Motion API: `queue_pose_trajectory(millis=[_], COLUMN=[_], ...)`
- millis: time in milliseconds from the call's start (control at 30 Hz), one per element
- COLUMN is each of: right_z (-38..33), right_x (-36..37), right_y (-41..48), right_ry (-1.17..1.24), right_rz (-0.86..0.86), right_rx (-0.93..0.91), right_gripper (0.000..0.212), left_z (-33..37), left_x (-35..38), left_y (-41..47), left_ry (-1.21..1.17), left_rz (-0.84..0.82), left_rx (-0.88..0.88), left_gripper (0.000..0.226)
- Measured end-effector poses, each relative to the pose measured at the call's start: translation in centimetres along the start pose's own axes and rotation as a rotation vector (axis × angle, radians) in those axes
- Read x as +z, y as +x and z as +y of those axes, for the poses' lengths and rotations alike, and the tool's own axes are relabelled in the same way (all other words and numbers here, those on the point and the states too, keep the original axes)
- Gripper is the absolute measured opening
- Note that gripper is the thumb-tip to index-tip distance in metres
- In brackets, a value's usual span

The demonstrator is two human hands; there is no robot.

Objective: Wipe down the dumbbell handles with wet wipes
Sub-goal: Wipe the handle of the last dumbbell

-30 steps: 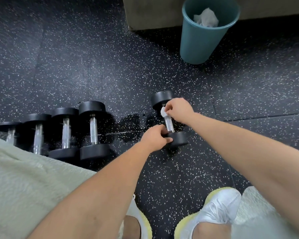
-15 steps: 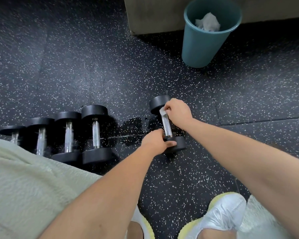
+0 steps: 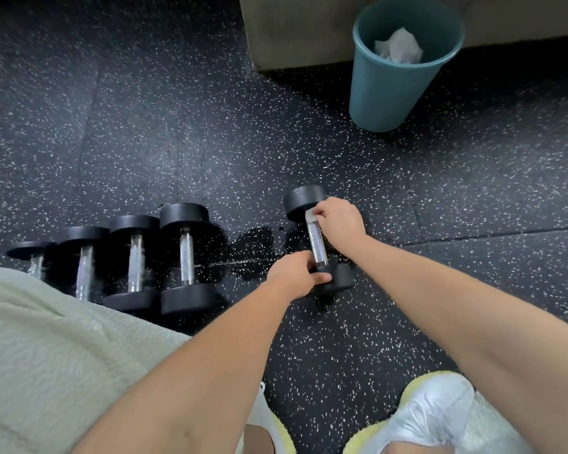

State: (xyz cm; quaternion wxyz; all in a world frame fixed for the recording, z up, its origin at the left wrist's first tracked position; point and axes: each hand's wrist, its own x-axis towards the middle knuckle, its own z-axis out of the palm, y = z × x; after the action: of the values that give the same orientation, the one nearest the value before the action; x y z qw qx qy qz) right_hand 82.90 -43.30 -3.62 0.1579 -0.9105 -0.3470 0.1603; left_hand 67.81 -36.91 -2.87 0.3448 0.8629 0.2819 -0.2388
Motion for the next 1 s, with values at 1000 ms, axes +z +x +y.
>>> queue_pose_trajectory(millis=[1000], right_z=[-1.2], right_x=[-1.6], right_y=[-1.1], right_ry=[-0.077], right_rz=[-0.258], right_rx=[-0.124], right_gripper=[0.025], left_z=[-0.8], left_x=[-1.2], left_y=[-1.7], left_ry=[0.013], left_rz=[-0.004], left_rx=[-0.046], left_gripper=[0.05])
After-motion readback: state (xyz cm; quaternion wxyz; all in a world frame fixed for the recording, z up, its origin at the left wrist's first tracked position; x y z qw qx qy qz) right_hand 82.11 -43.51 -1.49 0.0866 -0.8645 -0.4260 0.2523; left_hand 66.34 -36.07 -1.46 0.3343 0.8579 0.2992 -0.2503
